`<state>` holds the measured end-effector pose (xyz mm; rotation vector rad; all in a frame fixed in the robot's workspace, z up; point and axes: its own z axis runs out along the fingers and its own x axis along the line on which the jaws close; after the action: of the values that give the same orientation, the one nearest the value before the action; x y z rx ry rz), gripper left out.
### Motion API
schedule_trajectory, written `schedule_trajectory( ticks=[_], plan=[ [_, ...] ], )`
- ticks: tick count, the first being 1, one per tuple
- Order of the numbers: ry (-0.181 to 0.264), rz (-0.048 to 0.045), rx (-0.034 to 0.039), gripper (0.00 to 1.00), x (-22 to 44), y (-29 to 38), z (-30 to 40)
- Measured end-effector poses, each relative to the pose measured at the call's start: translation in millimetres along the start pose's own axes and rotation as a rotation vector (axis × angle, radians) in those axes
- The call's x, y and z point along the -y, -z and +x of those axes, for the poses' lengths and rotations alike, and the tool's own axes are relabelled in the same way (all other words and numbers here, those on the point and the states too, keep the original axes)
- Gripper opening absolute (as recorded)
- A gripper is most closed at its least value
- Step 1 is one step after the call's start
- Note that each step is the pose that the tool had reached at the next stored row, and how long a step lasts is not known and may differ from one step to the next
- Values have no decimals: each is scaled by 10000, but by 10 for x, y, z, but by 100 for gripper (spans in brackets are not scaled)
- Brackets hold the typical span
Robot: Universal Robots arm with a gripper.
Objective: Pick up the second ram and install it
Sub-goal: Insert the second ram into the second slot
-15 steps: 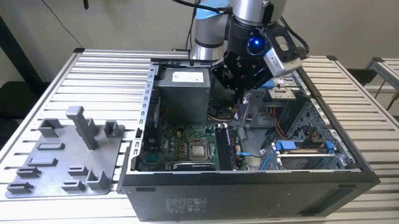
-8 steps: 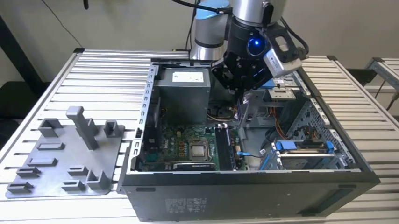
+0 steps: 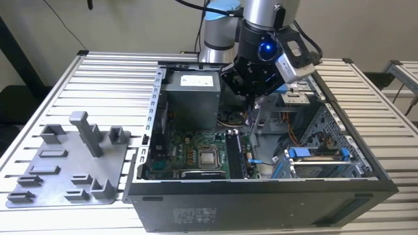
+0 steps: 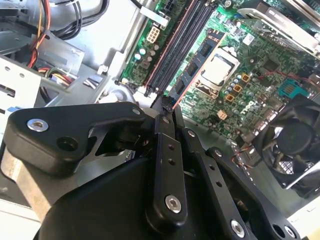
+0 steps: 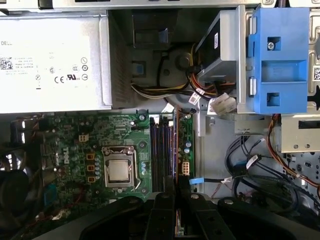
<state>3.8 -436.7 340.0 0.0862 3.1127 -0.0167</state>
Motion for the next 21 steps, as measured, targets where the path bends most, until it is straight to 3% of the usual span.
schedule_trajectory(
  ticks=[16,18,21],
  plan=[
    [21,-7,-12,14,-1,-154,5],
    [27,-97,-17,14,1,-164,4],
    [17,-410,-33,14,6,-176,5]
  ],
)
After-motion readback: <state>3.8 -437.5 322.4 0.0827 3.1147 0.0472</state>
